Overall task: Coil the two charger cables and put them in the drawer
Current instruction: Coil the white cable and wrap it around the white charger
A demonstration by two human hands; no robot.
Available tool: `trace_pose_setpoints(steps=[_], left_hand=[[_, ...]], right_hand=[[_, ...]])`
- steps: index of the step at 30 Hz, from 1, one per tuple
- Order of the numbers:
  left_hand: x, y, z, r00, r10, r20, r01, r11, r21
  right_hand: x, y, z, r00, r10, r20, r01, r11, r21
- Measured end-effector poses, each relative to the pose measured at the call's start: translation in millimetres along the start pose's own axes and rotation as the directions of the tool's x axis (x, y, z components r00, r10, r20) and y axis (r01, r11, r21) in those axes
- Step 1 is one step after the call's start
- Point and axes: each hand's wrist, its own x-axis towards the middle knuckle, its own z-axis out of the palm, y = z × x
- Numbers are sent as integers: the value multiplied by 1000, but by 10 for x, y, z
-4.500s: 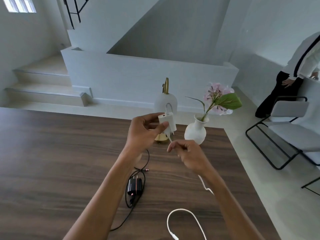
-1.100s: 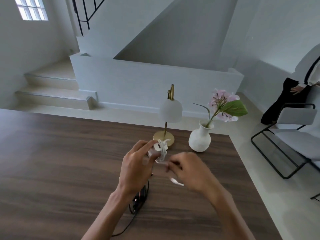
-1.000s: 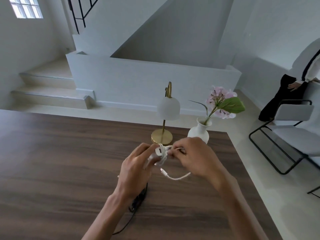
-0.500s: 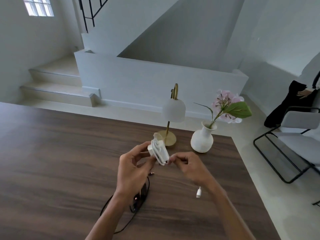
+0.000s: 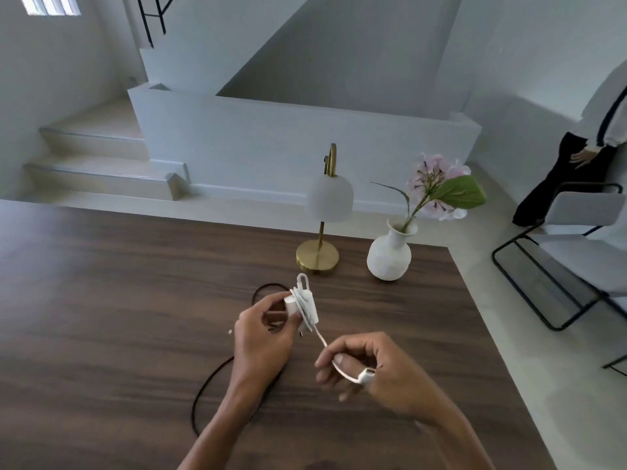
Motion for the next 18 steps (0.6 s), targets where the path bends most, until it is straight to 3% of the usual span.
trace_pose_setpoints(steps=[4, 10, 12, 14, 16, 18], left_hand=[[20, -5, 65, 938, -342, 62, 339, 862, -376], [69, -70, -8, 847, -485, 217, 504, 604, -617], [70, -86, -20, 862, -468, 195, 482, 636, -603], [41, -90, -4, 907, -405, 112, 405, 771, -492], [0, -111, 21, 966, -258, -9, 247, 933, -260], [-54, -159, 36, 997, -59, -48, 57, 998, -30]], right_hand=[[-29, 59, 40, 999, -23, 47, 23, 1000, 4], [-16, 76, 89, 995, -64, 79, 59, 996, 64], [-8, 109, 98, 994, -87, 59, 83, 994, 72], [8, 101, 95, 994, -106, 2, 105, 989, 103], [27, 61, 71, 989, -131, -67, 139, 980, 141], [44, 14, 24, 980, -146, -138, 167, 974, 156]])
